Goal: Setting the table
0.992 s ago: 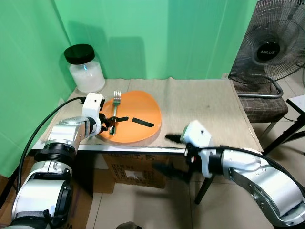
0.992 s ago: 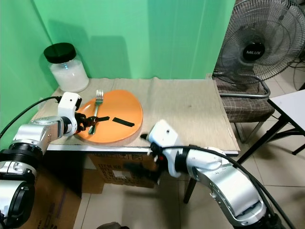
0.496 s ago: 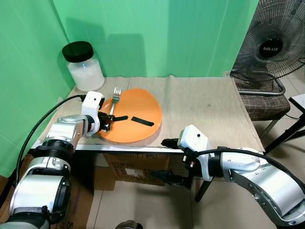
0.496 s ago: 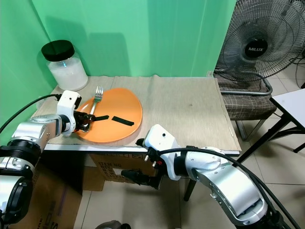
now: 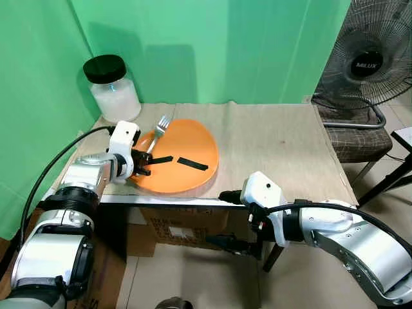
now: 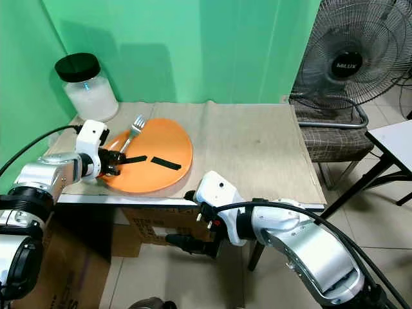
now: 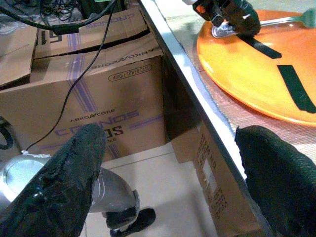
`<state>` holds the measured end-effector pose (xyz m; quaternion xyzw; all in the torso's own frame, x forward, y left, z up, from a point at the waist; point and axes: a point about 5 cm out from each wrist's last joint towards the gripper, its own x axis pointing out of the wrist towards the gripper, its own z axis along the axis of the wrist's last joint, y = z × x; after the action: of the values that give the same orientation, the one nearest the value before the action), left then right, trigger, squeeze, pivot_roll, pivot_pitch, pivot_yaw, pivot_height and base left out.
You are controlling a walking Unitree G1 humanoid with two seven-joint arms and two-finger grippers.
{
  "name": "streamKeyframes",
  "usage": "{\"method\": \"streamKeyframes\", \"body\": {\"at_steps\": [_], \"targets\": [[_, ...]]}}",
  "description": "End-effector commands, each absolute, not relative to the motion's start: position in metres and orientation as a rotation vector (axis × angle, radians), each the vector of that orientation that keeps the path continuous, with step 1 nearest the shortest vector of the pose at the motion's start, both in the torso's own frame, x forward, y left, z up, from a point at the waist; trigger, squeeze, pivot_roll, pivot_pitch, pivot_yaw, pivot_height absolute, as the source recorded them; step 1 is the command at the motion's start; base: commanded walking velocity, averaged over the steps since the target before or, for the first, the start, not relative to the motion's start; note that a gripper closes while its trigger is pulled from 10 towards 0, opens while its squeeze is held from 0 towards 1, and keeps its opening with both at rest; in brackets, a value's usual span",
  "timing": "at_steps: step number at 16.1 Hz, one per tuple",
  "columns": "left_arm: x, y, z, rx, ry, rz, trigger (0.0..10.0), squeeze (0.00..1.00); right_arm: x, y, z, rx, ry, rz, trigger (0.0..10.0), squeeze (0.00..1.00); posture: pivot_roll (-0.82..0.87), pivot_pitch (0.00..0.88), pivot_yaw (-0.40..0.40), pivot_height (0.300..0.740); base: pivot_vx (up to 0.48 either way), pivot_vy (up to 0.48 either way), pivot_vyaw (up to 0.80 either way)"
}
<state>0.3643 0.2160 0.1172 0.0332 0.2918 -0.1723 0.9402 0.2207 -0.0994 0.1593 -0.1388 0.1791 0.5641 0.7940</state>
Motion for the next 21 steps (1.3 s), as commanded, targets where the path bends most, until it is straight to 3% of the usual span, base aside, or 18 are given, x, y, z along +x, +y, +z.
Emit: {"method": "streamKeyframes", "body": {"at_steps": [1,12,17,21], "targets": [[0.357,0.221,0.105,0.071,0.656,-0.335,0.0,0.0,0.218,-0.096,0.161,-0.303,0.38,1.229,10.0,1.0,-0.05,0.08,0.069,0.74,0.0,0.0,0.0],[0.361,0.223,0.114,0.017,0.582,-0.309,0.0,0.0,0.22,-0.094,0.161,-0.321,0.375,1.255,10.0,1.0,-0.04,0.055,0.05,0.74,0.0,0.0,0.0],[0.353,0.231,0.128,0.014,0.436,-0.292,0.0,0.0,0.218,-0.091,0.158,-0.301,0.355,1.218,10.0,1.0,-0.03,0.035,0.082,0.74,0.0,0.0,0.0],[0.345,0.216,0.155,-0.001,0.209,-0.332,0.0,0.0,0.229,-0.093,0.158,-0.296,0.304,1.104,10.0,1.0,-0.03,0.029,0.076,0.74,0.0,0.0,0.0]]}}
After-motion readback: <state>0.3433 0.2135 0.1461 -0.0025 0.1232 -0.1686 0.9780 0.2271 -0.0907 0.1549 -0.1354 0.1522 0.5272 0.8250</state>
